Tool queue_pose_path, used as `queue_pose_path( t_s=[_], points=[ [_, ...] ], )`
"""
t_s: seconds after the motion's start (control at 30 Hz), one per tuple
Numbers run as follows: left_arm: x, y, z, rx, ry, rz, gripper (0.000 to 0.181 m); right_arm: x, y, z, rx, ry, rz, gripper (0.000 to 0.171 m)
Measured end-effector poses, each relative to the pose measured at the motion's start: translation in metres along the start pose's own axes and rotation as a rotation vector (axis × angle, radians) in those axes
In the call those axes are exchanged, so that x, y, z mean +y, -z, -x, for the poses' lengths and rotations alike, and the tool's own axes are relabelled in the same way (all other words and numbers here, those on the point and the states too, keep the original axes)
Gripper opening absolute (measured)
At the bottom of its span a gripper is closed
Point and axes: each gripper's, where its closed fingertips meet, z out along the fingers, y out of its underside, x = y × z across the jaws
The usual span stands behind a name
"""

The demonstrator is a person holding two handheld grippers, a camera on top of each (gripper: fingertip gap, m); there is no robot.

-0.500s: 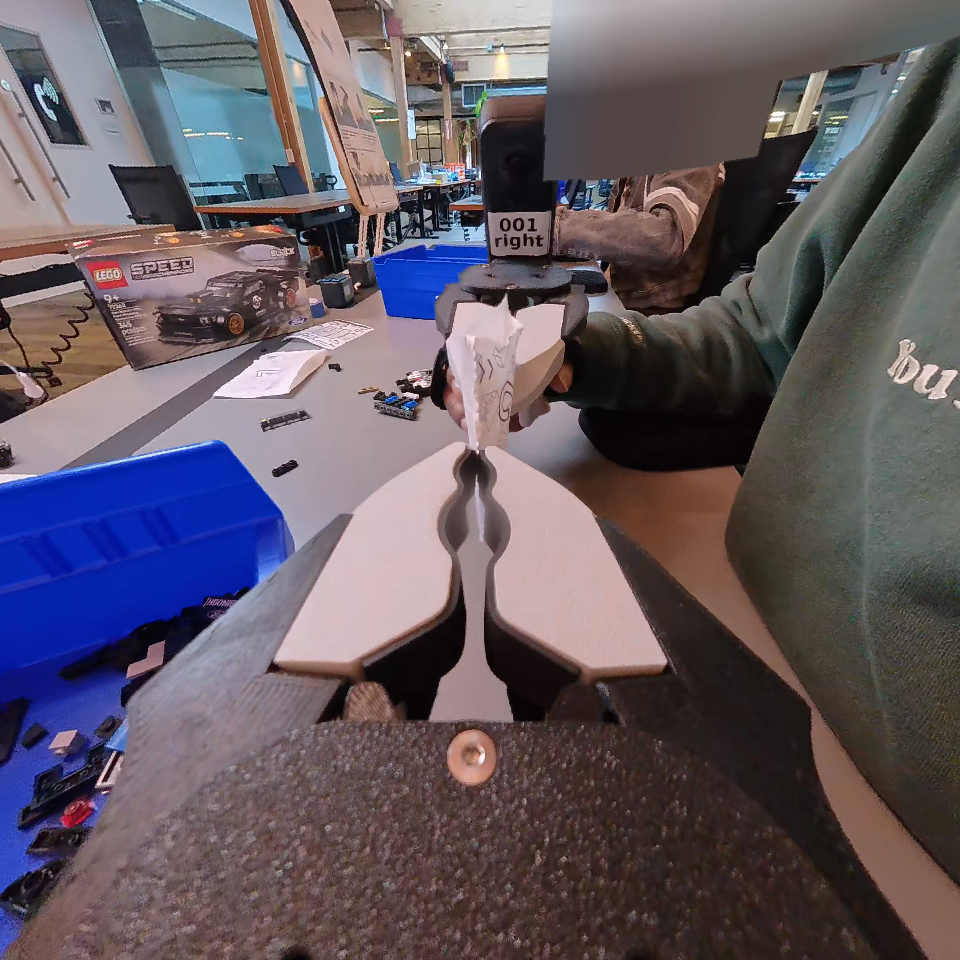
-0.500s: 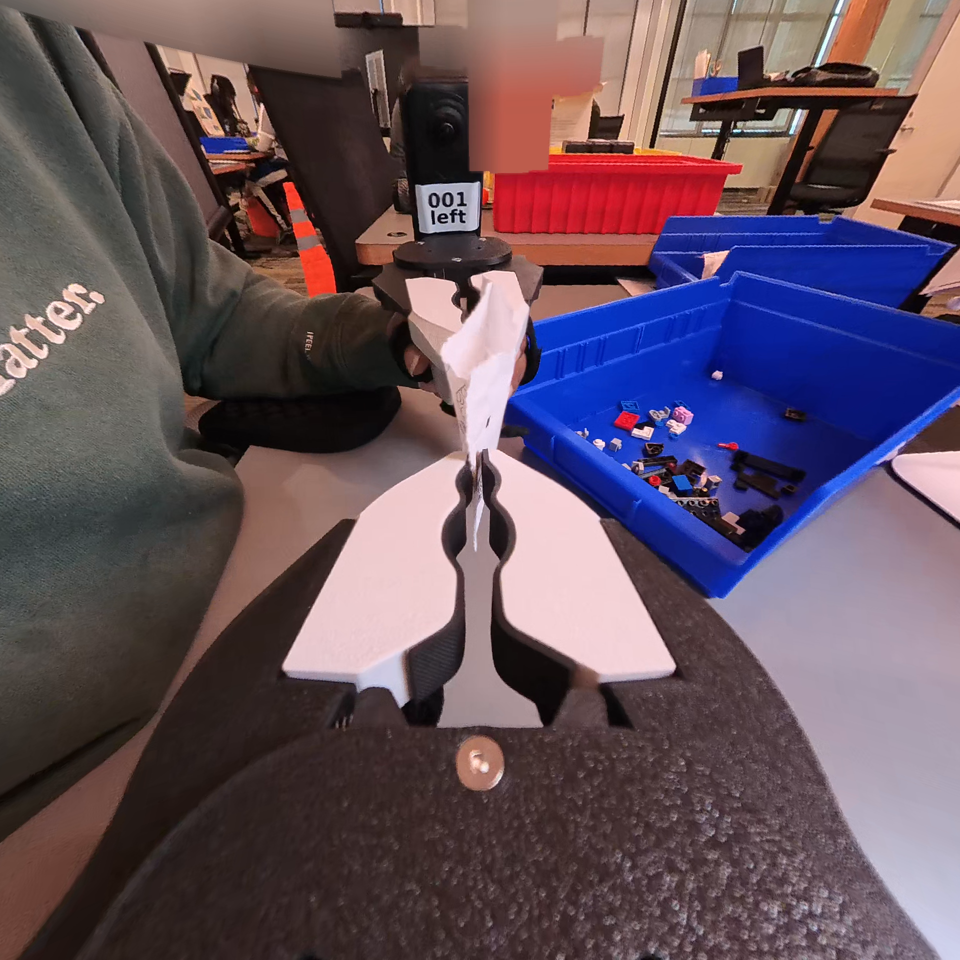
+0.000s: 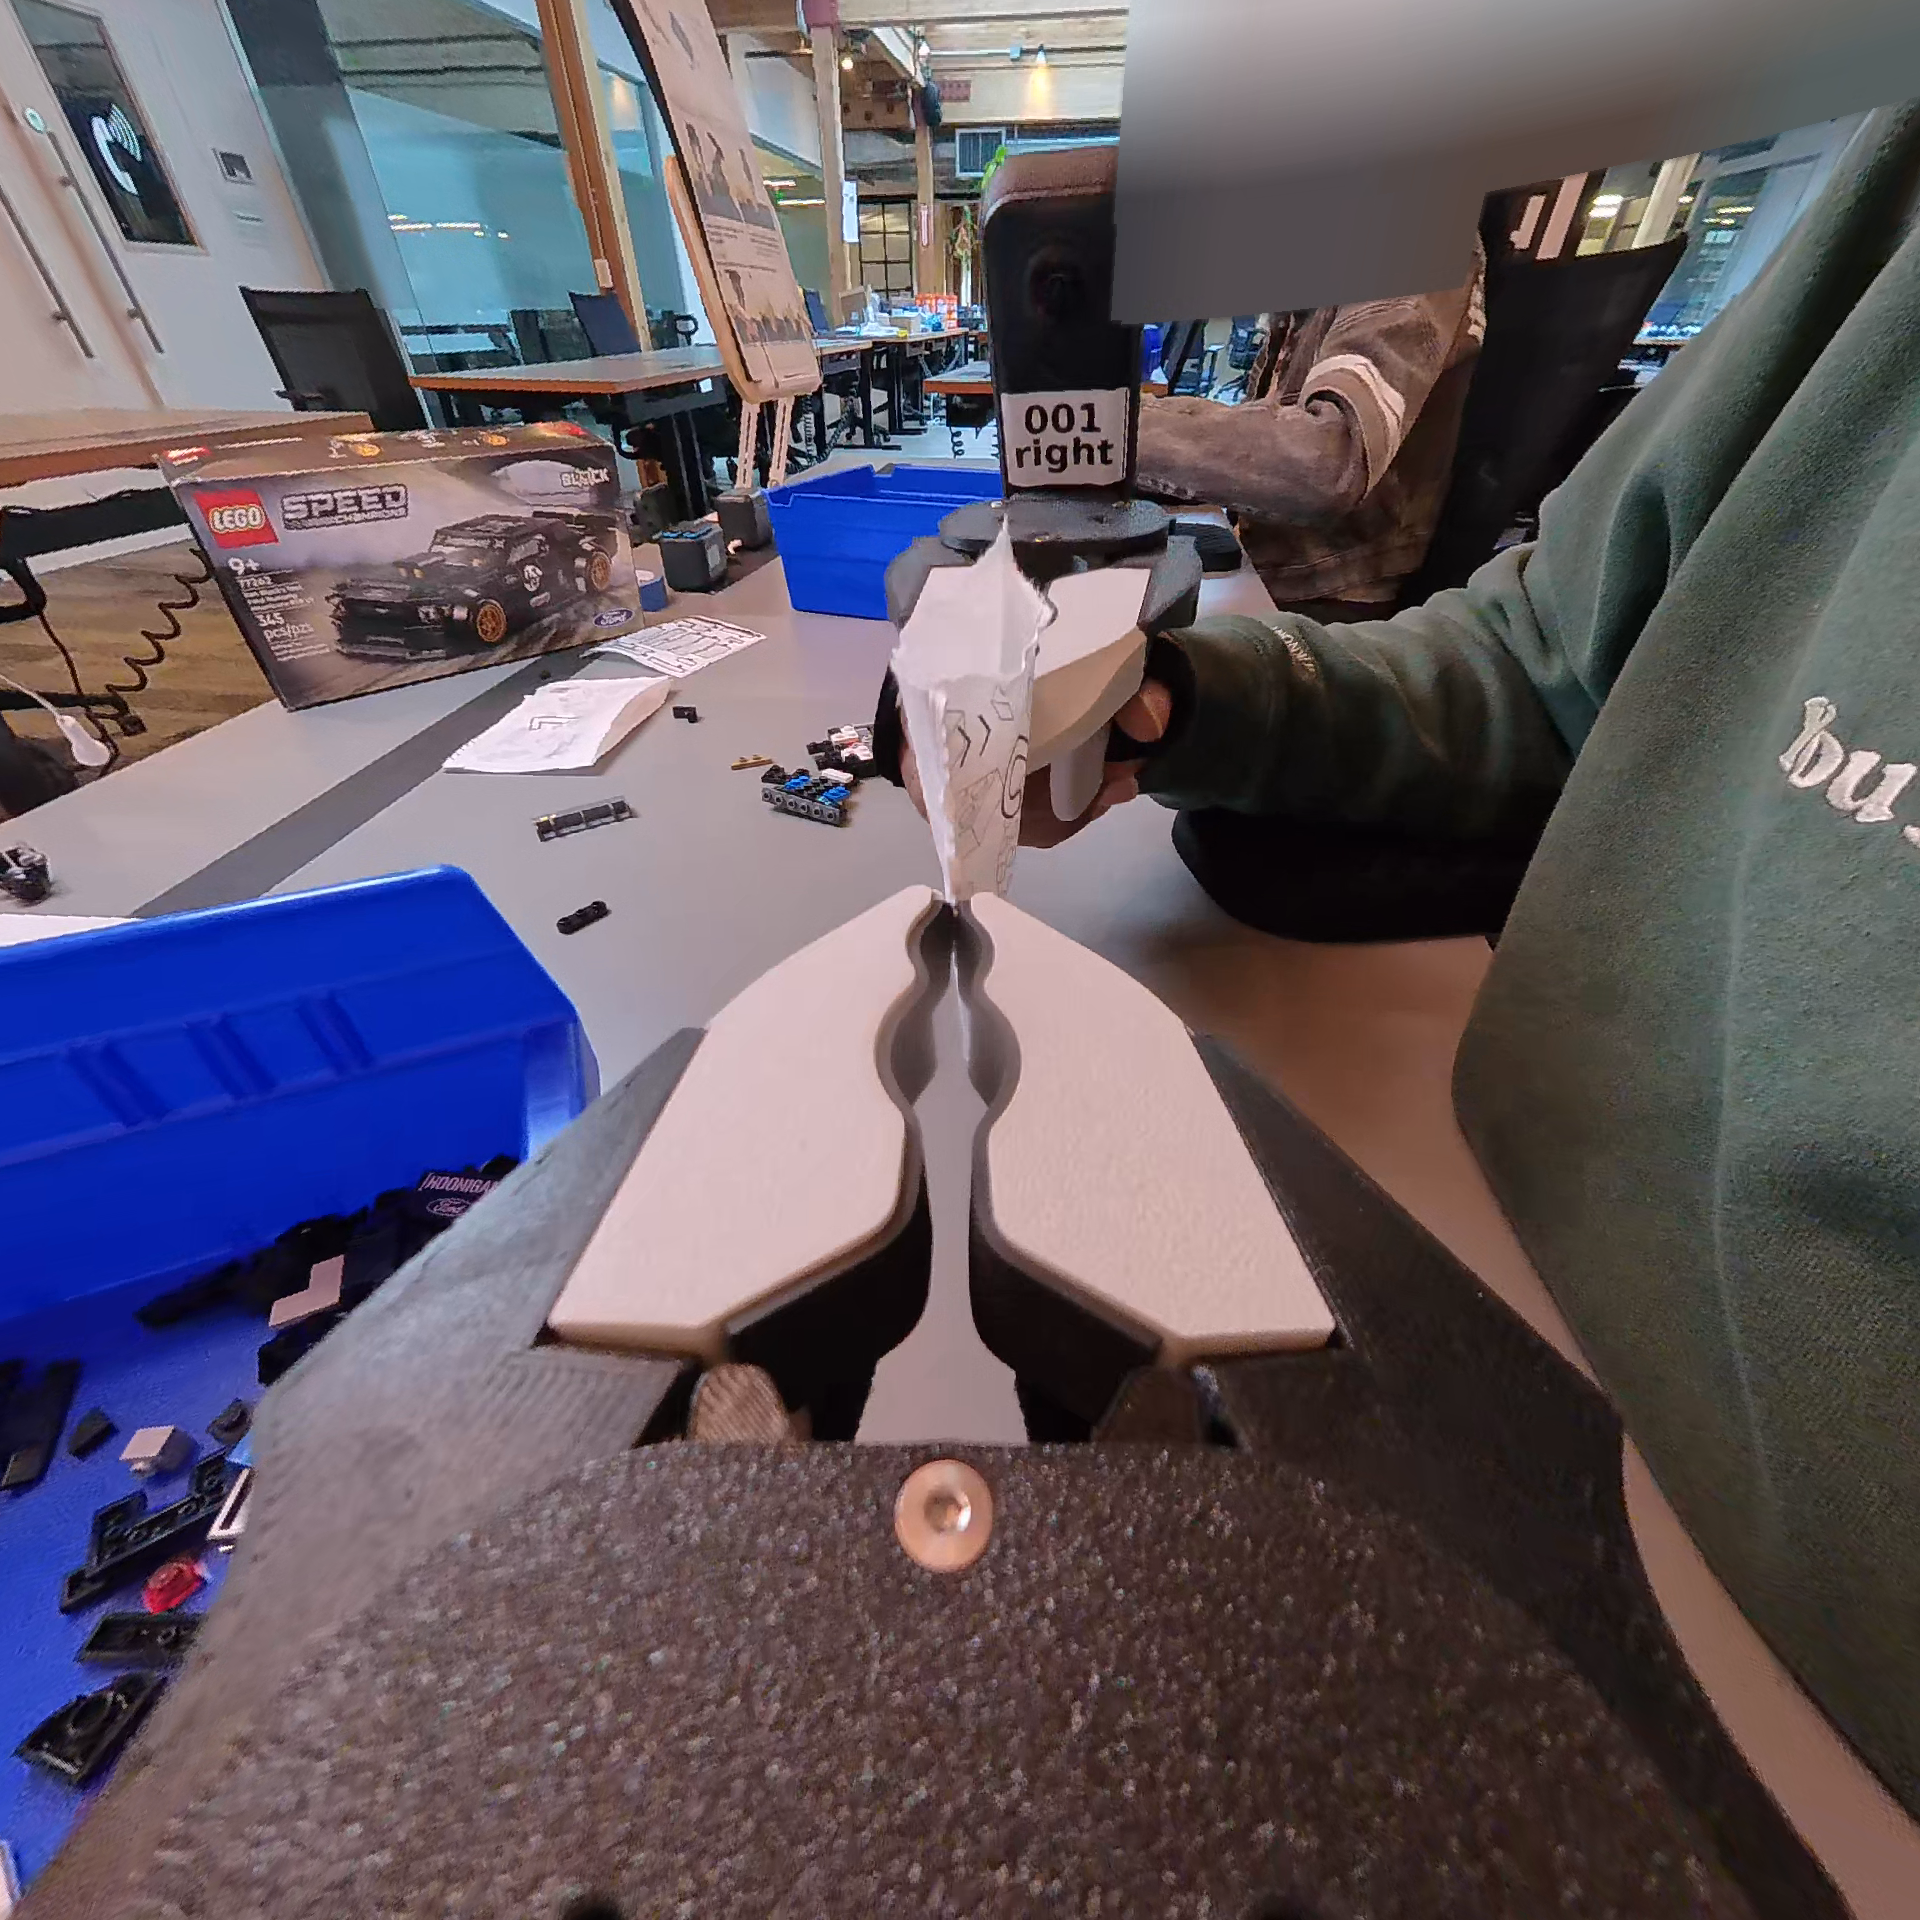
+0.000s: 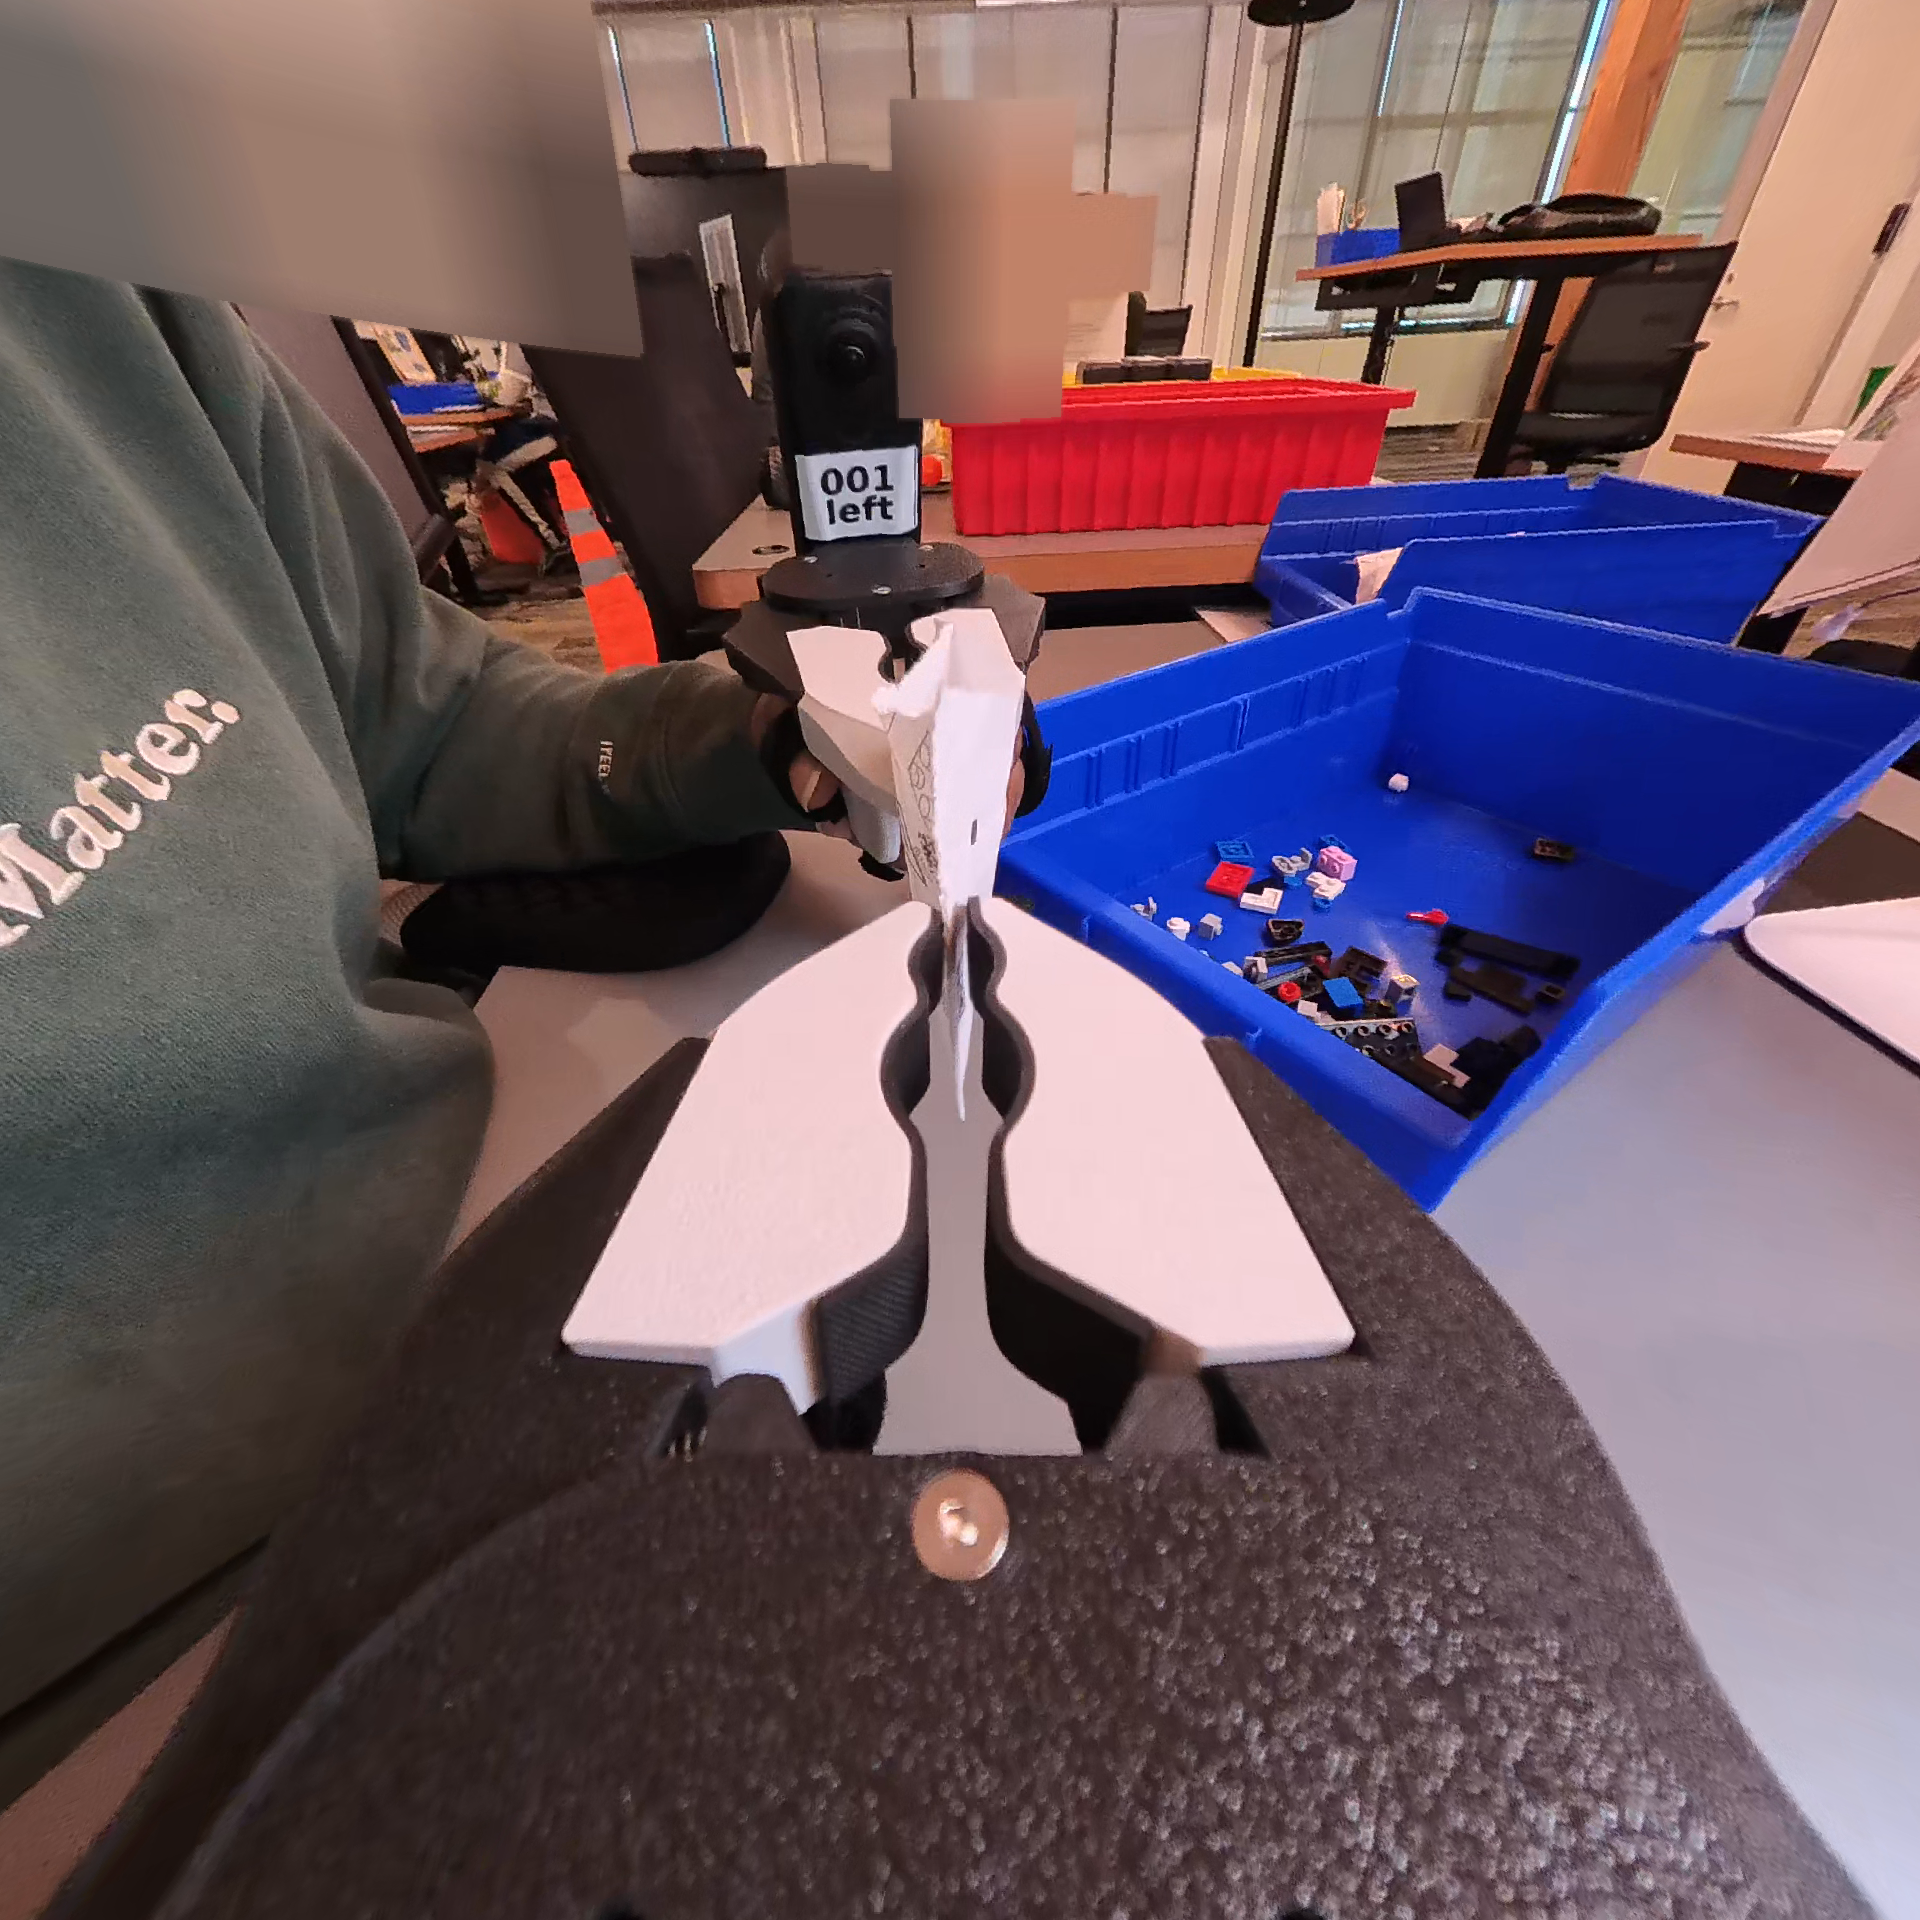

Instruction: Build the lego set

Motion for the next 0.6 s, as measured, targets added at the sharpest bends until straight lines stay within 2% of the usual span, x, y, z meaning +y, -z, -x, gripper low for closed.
queue_pose_path(
  t_s=[0.2, 0.3, 0.4, 0.5, 0.6],
  points=[
    [-0.002, 0.000, -0.001, 0.001, 0.007, 0.005, 0.004, -0.003, 0.002, 0.000, 0.017, 0.006, 0.002, 0.000],
    [-0.028, 0.012, 0.003, -0.005, 0.081, -0.062, 0.016, -0.008, 0.007, -0.005, 0.053, 0.024, 0.003, 0.000],
    [-0.060, 0.046, 0.034, -0.134, 0.115, -0.110, 0.012, -0.005, 0.011, -0.013, 0.104, 0.046, 0.039, 0.000],
    [-0.070, 0.082, 0.081, -0.319, 0.095, -0.010, 0.000, 0.001, 0.011, -0.016, 0.125, 0.055, 0.071, 0.000],
    [-0.056, 0.100, 0.122, -0.419, 0.092, 0.212, 0.000, 0.008, 0.009, -0.021, 0.150, 0.067, 0.092, 0.000]
  ],
)
